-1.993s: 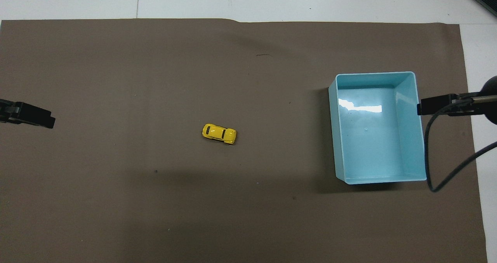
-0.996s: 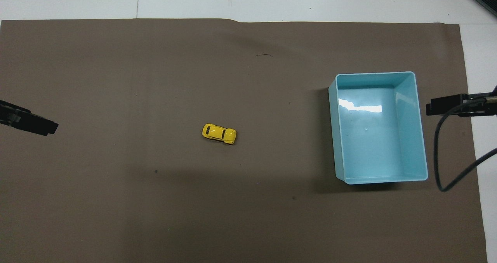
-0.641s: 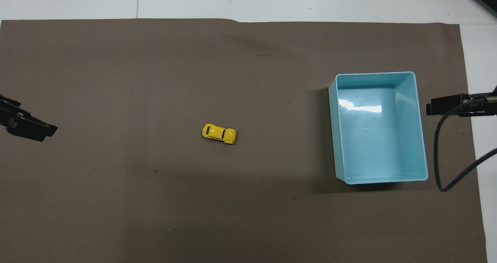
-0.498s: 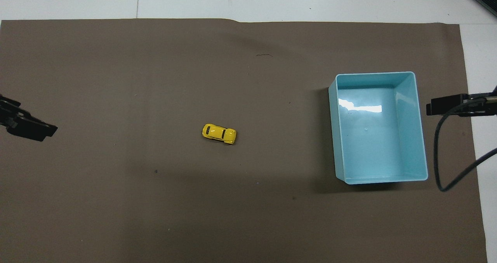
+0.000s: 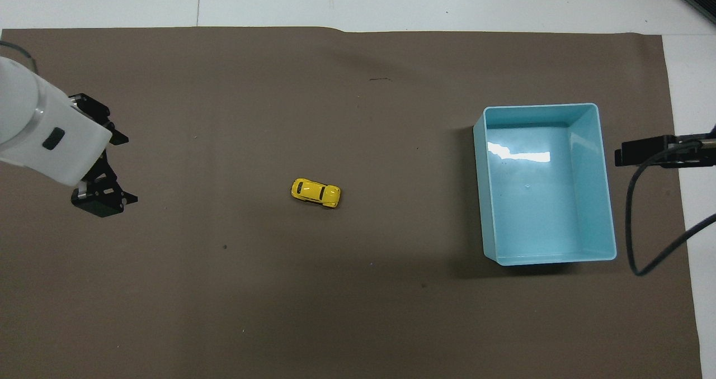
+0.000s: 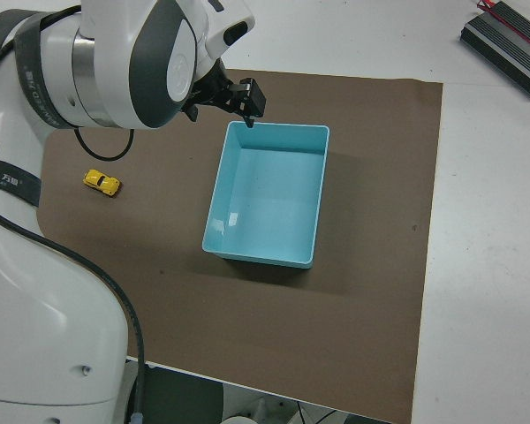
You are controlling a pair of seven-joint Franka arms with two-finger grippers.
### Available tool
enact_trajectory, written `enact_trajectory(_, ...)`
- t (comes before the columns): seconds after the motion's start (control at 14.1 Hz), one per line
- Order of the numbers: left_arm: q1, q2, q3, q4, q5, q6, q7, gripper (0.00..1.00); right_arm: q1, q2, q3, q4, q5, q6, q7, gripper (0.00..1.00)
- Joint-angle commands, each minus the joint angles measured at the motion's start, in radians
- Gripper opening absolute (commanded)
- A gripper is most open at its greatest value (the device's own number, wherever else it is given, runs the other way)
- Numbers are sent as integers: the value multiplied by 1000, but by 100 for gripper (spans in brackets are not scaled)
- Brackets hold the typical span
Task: Wind up and store yellow beetle car
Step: 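Reach the left gripper over to the yellow beetle car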
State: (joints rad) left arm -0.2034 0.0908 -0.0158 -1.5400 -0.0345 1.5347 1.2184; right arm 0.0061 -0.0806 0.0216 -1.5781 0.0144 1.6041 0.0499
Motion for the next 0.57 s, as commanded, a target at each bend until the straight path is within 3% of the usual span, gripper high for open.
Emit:
enact_trajectory(0.0,-25,41,14,-18,-31,77,127,100,-14,-19,6,-17,7,-9,4,100)
enact_trajectory(0.21,-62,89,14,-34,-36,155,220,100,-14,-19,6,-17,7,-9,4,100)
enact_trajectory(0.5,-140,113,17,-142,-80,333,228,100,-14,-19,8,-17,7,-9,4,100)
